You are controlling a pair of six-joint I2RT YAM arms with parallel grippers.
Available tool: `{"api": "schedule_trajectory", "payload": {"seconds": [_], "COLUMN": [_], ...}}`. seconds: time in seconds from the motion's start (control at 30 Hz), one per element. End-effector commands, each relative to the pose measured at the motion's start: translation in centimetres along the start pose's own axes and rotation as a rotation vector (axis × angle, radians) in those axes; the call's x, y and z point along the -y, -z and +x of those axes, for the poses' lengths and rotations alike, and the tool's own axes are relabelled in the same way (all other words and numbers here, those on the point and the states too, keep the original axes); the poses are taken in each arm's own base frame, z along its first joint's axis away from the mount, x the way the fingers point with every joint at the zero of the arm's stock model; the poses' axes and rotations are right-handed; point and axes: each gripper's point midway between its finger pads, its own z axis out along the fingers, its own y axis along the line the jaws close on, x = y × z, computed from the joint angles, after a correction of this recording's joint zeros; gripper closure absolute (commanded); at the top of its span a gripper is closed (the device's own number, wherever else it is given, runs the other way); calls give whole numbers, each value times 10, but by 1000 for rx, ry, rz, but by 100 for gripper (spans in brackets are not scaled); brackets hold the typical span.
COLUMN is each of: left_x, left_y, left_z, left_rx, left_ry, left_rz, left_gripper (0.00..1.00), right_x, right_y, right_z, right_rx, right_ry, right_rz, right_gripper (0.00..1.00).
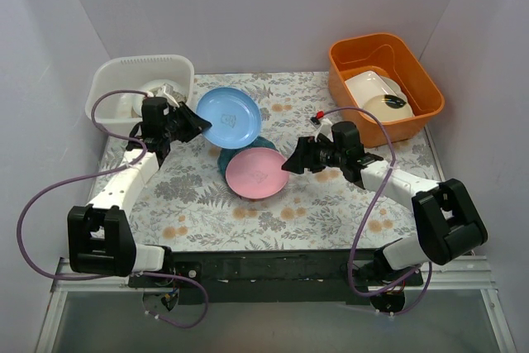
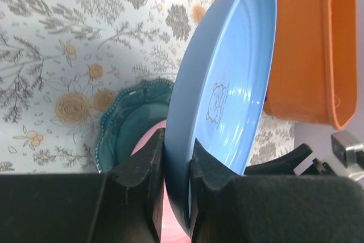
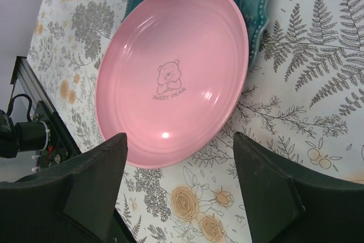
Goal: Place the plates into the plastic bin on the countertop
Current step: Place the plate in the plastic bin.
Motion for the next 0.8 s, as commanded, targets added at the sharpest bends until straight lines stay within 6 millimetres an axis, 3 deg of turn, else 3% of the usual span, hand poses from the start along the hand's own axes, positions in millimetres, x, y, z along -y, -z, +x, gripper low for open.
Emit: {"api": "schedule_trajectory", "payload": {"seconds": [0.0,0.33,0.5,0.53,0.77], "left_x": [31,40,26,13,-3], "left_y": [10,-5,-17,-16,-12], "left_z": [-48,-101,-121,-136,-183], "left_rx": [100,199,239,271,362], "left_ry": [-4,70,110,129,190], "left_rz": [78,117,75,54,24], "left_gripper": [100,100,100,100,100], "right_x": [-16,-15,-14,-13,-12], "right_y": [-1,14,22,23,27], "right_z": [-20,-16,-8,-7,-4], "right_rx": [58,69,78,78,77], "right_ry": [36,43,30,29,37], "right_rz": [-69,-22,-5,-3,10], "right_gripper": [18,18,18,18,18]}}
